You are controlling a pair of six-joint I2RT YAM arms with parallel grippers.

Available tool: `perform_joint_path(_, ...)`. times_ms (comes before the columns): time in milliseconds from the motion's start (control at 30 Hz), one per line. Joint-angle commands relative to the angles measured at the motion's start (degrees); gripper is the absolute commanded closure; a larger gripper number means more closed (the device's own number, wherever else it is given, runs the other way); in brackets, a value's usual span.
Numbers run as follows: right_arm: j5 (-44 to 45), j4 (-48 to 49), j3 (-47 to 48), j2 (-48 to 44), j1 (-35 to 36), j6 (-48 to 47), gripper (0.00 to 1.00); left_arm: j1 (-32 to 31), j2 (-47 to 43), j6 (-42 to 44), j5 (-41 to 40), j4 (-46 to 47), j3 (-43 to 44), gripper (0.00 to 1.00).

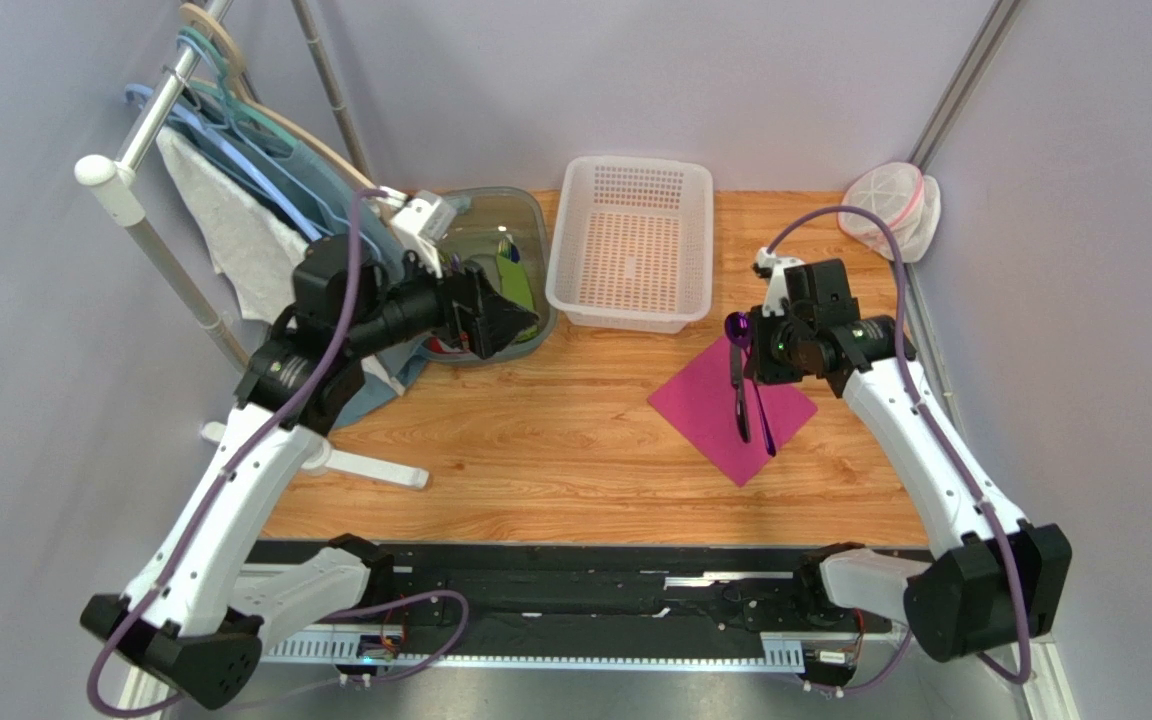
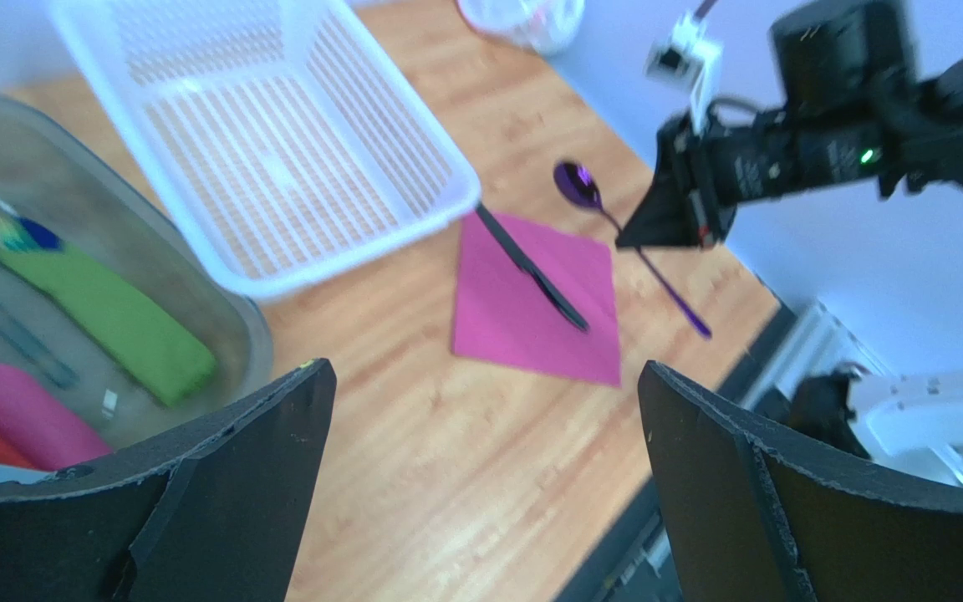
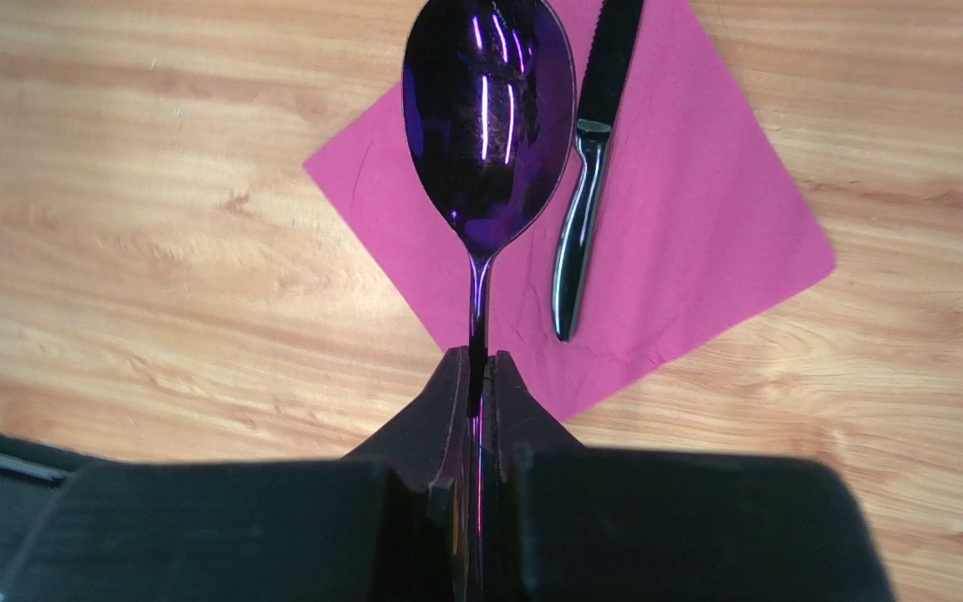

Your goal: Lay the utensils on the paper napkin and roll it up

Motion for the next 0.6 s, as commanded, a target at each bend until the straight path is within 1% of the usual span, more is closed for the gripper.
perform_joint_path(0, 0.33, 9.41, -0.31, 5.2, -0.27, 10.95, 1.0, 0.02, 0.64, 2.19, -8.49, 2.32, 0.12, 0.01)
perform_joint_path(133, 3.32, 11.79, 1.7, 12.93, -0.27, 10.07, 1.0, 0.1, 0.3, 1.23, -7.88, 1.34, -1.1, 0.01)
perform_joint_path(200, 3.84, 12.31, 2.59, 17.67, -0.27, 9.54, 1.0, 0.1, -0.23, 2.54, -7.7, 0.91, -1.63, 0.01)
perform_joint_path(333, 5.61, 14.42, 3.73, 23.57, -0.36, 7.87, 1.0, 0.28, -0.32, 5.44, -7.52, -2.07, -1.37, 0.01)
perform_joint_path(367, 7.52, 15.3, 4.17, 24.46, -0.27, 7.78, 1.0, 0.28, -0.5, 5.97, -7.44, -2.43, -1.45, 0.01)
perform_joint_path(567, 7.89, 18.64, 4.26, 28.59, -0.27, 7.7, 1.0, 0.28, -0.59, 7.82, -7.17, -4.45, -1.45, 0.01)
